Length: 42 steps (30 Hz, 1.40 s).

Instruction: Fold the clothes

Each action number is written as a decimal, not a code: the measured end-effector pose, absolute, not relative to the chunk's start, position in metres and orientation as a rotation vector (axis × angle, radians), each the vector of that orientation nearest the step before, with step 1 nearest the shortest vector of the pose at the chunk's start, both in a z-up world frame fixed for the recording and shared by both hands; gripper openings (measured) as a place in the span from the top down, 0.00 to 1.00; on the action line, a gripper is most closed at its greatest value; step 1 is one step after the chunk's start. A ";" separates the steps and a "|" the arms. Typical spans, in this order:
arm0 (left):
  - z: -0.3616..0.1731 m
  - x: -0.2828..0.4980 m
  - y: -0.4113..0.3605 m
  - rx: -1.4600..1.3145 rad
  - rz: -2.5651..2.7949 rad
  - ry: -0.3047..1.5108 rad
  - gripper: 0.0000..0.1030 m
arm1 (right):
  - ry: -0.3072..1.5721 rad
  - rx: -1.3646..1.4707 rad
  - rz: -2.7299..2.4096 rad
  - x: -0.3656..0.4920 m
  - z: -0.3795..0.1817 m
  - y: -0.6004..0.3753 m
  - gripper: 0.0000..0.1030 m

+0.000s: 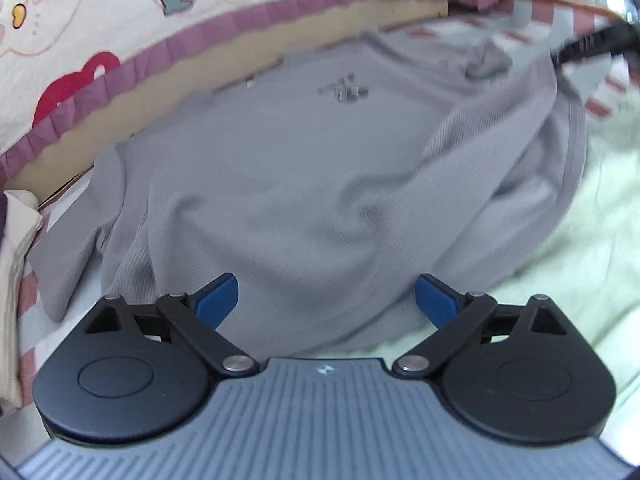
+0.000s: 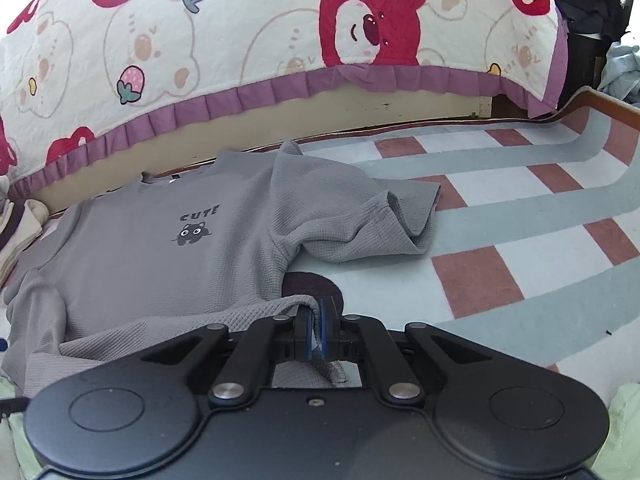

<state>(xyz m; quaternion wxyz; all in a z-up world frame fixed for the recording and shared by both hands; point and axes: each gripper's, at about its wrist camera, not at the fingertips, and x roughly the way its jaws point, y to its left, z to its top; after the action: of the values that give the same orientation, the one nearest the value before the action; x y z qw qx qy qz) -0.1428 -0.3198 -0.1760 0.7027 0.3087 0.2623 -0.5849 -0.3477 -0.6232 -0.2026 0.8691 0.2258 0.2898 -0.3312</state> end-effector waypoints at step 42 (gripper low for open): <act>-0.179 -0.050 -0.320 0.683 -0.833 0.561 0.75 | 0.668 0.292 -0.772 -0.344 -0.196 -0.625 0.99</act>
<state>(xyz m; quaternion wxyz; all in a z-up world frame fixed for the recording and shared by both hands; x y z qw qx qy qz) -0.0496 -0.3202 -0.1793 0.8211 0.3211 0.2637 -0.3914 -0.3436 -0.6250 -0.1964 0.8625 0.1392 0.3184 -0.3679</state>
